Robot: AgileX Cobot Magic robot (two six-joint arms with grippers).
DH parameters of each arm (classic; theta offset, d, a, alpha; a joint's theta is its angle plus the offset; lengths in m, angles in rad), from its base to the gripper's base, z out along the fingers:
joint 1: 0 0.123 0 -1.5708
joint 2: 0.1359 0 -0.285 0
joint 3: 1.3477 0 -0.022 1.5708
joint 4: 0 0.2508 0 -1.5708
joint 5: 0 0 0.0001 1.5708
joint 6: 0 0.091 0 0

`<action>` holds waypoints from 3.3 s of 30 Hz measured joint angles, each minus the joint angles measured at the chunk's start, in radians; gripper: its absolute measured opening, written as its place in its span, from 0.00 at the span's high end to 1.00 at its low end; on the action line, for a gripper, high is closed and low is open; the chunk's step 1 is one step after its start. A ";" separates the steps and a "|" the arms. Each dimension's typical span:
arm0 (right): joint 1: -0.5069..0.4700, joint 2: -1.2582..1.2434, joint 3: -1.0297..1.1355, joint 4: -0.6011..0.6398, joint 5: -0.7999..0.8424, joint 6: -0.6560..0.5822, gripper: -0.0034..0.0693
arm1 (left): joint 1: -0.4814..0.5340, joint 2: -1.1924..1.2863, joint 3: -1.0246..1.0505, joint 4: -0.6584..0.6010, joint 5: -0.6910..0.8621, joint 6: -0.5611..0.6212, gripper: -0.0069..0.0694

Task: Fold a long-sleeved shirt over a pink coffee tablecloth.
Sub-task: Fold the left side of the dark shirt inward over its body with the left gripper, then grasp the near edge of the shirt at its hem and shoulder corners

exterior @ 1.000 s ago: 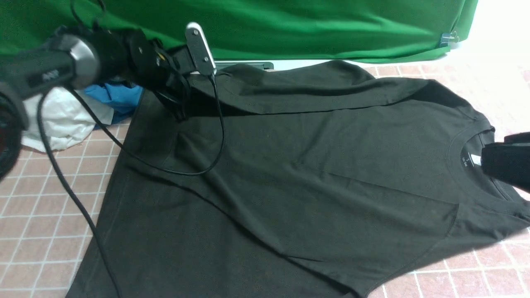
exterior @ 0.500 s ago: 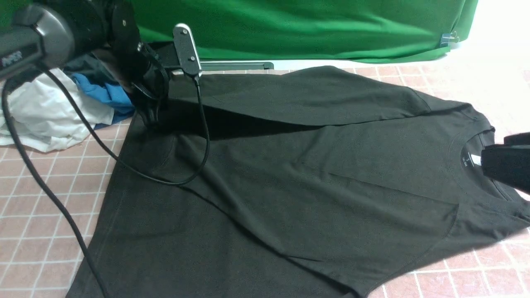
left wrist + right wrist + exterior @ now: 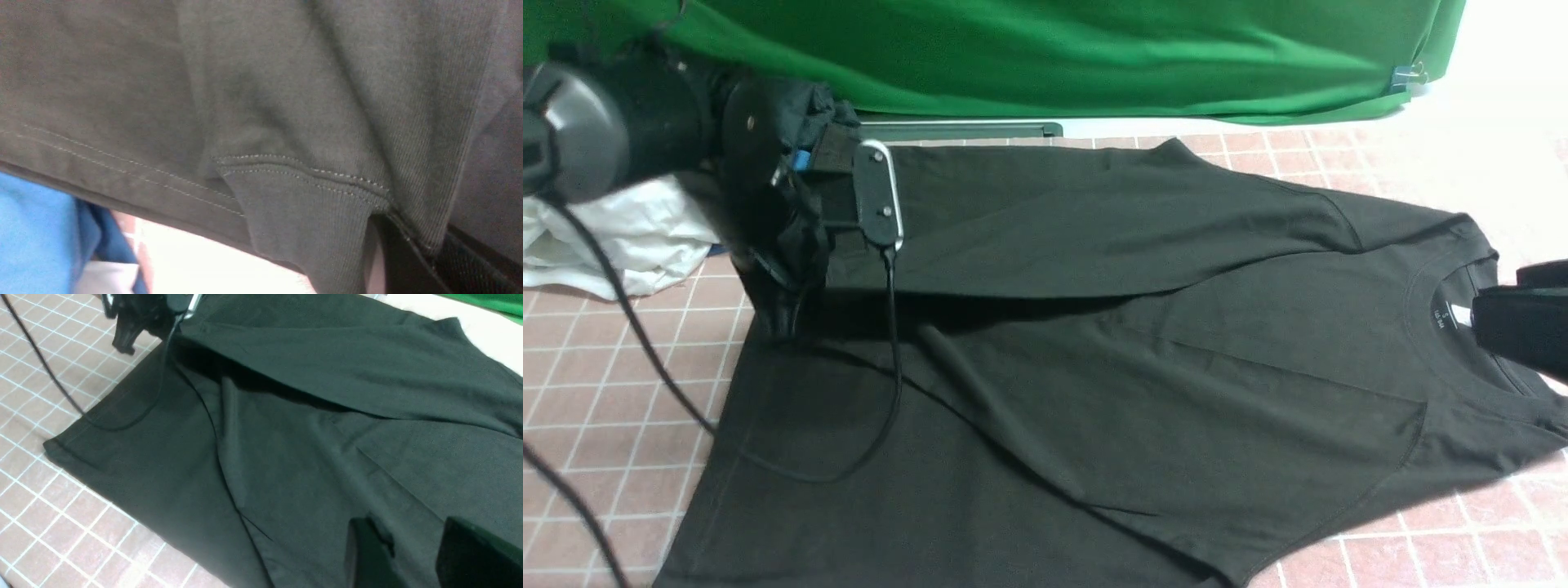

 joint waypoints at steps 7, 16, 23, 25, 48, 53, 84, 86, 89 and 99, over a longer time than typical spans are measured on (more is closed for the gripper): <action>0.000 0.000 0.000 0.000 0.000 -0.003 0.62 | 0.000 -0.004 0.063 0.004 0.013 -0.192 0.52; 0.000 0.000 0.000 0.001 0.022 -0.003 0.62 | -0.004 -0.153 0.065 -0.127 0.041 -0.324 0.09; 0.000 0.000 0.001 0.008 0.042 -0.006 0.62 | -0.135 -0.371 0.153 -0.189 0.140 -0.313 0.42; 0.000 0.000 0.009 0.008 0.041 -0.018 0.62 | -0.173 -0.405 0.205 -0.218 0.190 -0.289 0.55; 0.001 0.000 0.070 0.049 0.013 -0.131 0.62 | -0.114 -0.417 0.688 0.076 -0.005 -0.151 0.32; 0.001 0.000 0.070 0.050 0.015 -0.133 0.62 | -0.044 -0.417 0.688 0.072 -0.060 -0.123 0.37; 0.001 0.000 0.070 0.053 -0.011 -0.134 0.62 | -0.035 -0.373 0.688 0.006 -0.077 0.073 0.80; 0.001 0.000 0.070 0.053 -0.012 -0.134 0.62 | -0.035 -0.384 0.684 0.005 -0.082 0.069 0.85; 0.001 0.001 0.070 0.053 -0.012 -0.134 0.62 | -0.035 -0.431 0.654 -0.024 -0.082 0.002 0.87; -0.043 0.205 0.070 -0.003 0.042 -0.136 0.62 | -0.035 -0.625 0.597 -0.132 0.021 -0.369 0.87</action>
